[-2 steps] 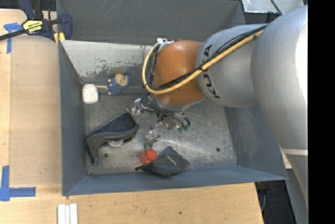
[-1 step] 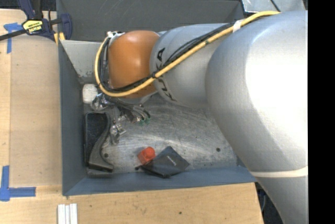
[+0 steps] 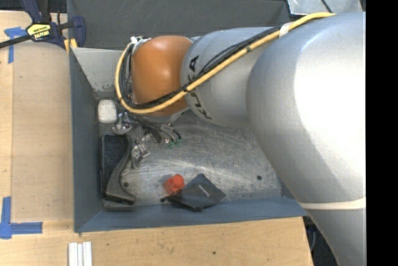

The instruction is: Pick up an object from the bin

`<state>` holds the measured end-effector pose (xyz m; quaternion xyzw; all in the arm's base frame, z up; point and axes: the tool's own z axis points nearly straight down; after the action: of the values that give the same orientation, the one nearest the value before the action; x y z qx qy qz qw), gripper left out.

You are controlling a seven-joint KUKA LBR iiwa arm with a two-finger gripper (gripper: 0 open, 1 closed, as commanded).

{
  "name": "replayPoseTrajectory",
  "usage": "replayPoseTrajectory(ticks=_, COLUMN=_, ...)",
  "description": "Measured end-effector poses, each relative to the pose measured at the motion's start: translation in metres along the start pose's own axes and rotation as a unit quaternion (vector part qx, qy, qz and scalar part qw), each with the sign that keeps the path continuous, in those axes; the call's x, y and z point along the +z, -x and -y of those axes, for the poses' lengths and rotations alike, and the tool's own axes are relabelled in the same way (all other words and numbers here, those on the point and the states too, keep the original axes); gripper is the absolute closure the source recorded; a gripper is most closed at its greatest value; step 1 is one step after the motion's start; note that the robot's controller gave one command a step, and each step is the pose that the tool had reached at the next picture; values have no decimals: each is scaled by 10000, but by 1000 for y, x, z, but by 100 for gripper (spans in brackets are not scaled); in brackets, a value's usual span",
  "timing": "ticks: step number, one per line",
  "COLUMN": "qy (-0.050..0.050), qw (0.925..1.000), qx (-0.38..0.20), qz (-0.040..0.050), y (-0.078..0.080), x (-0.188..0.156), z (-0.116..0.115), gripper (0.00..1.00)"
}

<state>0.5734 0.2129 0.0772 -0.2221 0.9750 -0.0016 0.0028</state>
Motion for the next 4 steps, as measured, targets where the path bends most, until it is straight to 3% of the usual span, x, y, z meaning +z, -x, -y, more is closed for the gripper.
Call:
replayPoseTrajectory(ticks=1, qy=15, qw=9998, qx=-193, qz=44, y=16, x=-99, z=-2, gripper=100)
replayPoseTrajectory(ticks=2, qy=21, qw=9998, qx=-198, qz=-3, y=14, x=-93, z=-3, gripper=0)
replayPoseTrajectory(ticks=3, qy=6, qw=9845, qx=-1753, qz=42, y=-8, x=-25, z=-28, gripper=0)
replayPoseTrajectory(ticks=4, qy=5, qw=9844, qx=-1758, qz=49, y=-7, x=-25, z=-28, gripper=100)
